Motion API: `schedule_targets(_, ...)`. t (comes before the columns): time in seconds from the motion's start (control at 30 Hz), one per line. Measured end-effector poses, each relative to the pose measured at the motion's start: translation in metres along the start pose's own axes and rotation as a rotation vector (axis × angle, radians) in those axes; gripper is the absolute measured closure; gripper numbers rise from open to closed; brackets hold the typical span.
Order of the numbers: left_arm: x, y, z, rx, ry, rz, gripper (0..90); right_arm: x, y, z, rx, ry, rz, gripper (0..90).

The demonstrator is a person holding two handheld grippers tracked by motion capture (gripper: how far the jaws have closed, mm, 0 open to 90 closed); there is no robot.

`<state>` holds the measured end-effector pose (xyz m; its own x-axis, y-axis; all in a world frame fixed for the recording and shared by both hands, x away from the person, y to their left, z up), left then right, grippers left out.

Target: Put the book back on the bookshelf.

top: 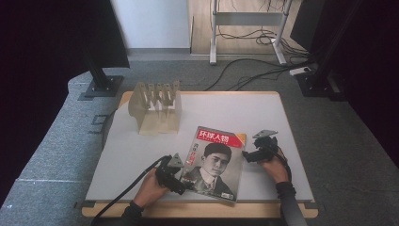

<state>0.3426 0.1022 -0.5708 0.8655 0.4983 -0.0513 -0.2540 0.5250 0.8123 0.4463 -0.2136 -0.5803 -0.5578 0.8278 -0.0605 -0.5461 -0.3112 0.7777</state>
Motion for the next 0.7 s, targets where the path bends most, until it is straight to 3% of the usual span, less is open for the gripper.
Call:
schedule_targets(0.13, 0.003, 0.006, -0.006, -0.005, 0.014, 0.007, 0.0, 0.000, -0.002, 0.002, 0.002, -0.006, 0.008, 1.4)
schedule_targets(0.27, -0.004, 0.008, -0.017, -0.003, 0.012, -0.001, 0.0, 0.002, 0.001, 0.001, -0.010, -0.007, 0.035, 8.4)
schedule_targets(0.37, -0.004, 0.008, -0.025, 0.003, 0.006, 0.027, 0.0, 0.003, 0.004, 0.002, -0.004, 0.002, 0.033, 8.7)
schedule_targets(0.43, -0.004, 0.007, -0.027, -0.020, 0.006, 0.043, 0.0, 0.005, 0.007, 0.009, -0.019, 0.003, 0.052, 8.7)
schedule_targets(0.6, -0.004, 0.007, -0.028, -0.025, -0.003, 0.055, 0.0, 0.010, 0.008, 0.018, -0.032, 0.008, 0.075, 8.7)
schedule_targets(0.7, -0.005, 0.007, -0.028, -0.025, -0.004, 0.058, 0.0, 0.016, 0.005, 0.025, -0.037, 0.009, 0.113, 8.6)
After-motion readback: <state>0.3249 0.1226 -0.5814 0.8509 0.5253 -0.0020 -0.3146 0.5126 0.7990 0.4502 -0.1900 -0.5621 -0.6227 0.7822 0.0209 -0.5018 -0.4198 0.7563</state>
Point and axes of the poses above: each handheld gripper's, and its own axes: y roughly backward along the jaws, z roughly out of its top, x roughly to its left, the point moved 7 cm from there along -y, roughly forward along the jaws, and after that the axes turned 4 degrees about x, right-handed, at the moved point
